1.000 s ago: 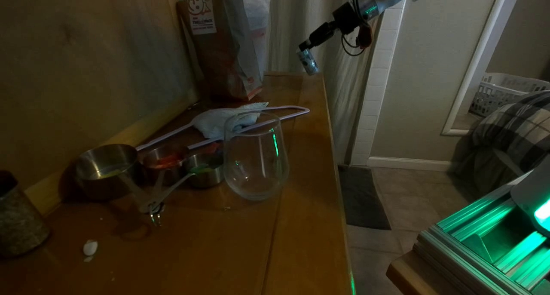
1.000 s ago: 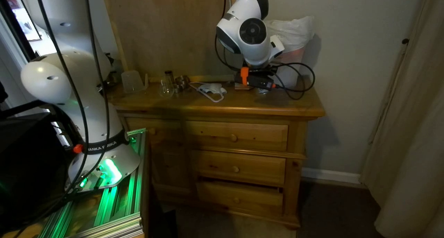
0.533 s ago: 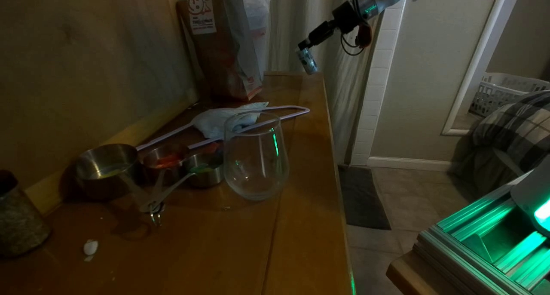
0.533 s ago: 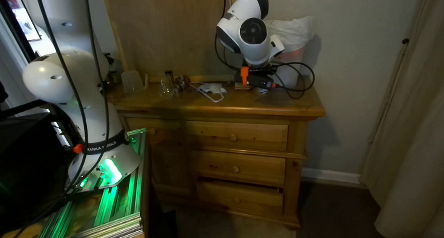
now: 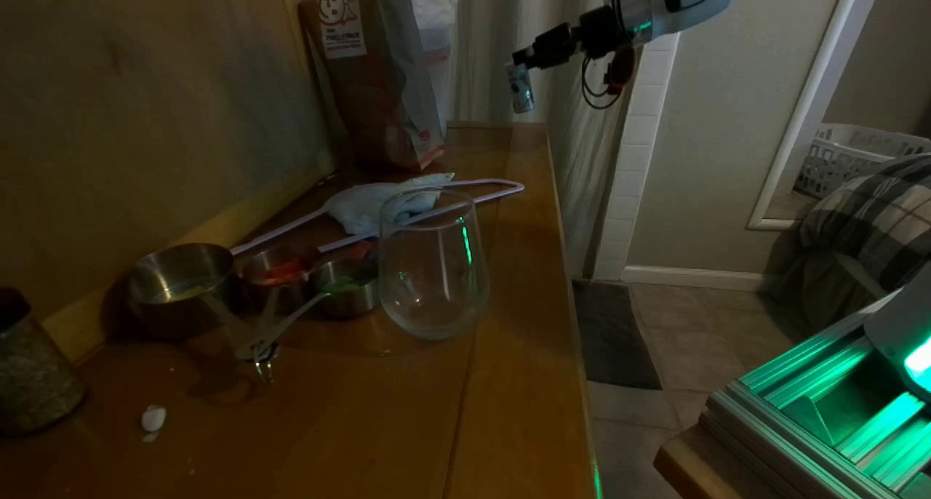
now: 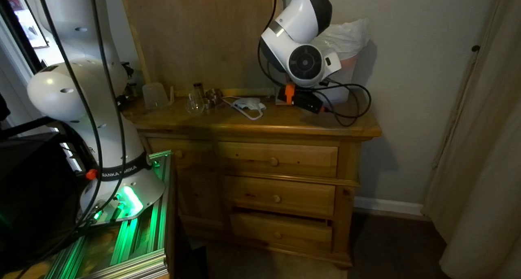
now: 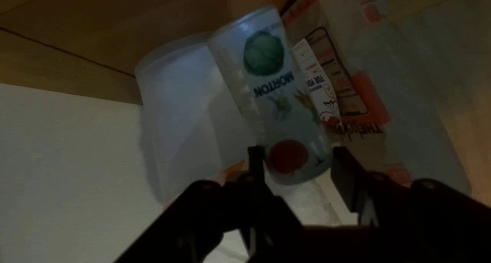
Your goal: Place the small white container upright
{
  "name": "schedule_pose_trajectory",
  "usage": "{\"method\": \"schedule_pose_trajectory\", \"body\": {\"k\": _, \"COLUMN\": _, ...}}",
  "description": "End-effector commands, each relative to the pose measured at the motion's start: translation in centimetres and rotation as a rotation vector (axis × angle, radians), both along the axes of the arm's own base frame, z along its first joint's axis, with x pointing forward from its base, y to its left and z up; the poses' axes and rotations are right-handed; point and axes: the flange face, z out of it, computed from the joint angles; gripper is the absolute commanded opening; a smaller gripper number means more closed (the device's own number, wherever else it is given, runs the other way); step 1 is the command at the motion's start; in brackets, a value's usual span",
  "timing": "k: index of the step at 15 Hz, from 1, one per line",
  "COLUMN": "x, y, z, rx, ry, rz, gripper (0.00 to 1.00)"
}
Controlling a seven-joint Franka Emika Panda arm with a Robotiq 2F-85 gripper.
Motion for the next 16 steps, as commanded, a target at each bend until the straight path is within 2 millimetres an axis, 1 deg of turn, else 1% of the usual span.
{"method": "schedule_pose_trajectory", "body": {"k": 1, "x": 0.3, "y": -0.8, "z": -2.0, "rx": 0.065, "ry": -0.043, "rz": -0.018, "gripper": 0.23}}
{"method": "schedule_pose_trajectory", "body": {"k": 4, "x": 0.2, "y": -1.4, "z": -4.0, "rx": 0.058, "ry": -0.055, "rz": -0.030, "gripper": 0.23}}
{"method": "schedule_pose_trajectory", "body": {"k": 8, "x": 0.1, "y": -2.1, "z": -6.0, "rx": 0.064, "ry": -0.078, "rz": -0.045, "gripper": 0.23}}
{"method": "schedule_pose_trajectory", "body": {"k": 14, "x": 0.2, "y": -3.3, "z": -7.8, "rx": 0.126, "ry": -0.107, "rz": -0.121, "gripper": 0.23}}
{"method": "schedule_pose_trajectory", "body": {"k": 16, "x": 0.2, "y": -3.4, "z": -8.4, "rx": 0.146, "ry": -0.110, "rz": -0.138, "gripper": 0.23}}
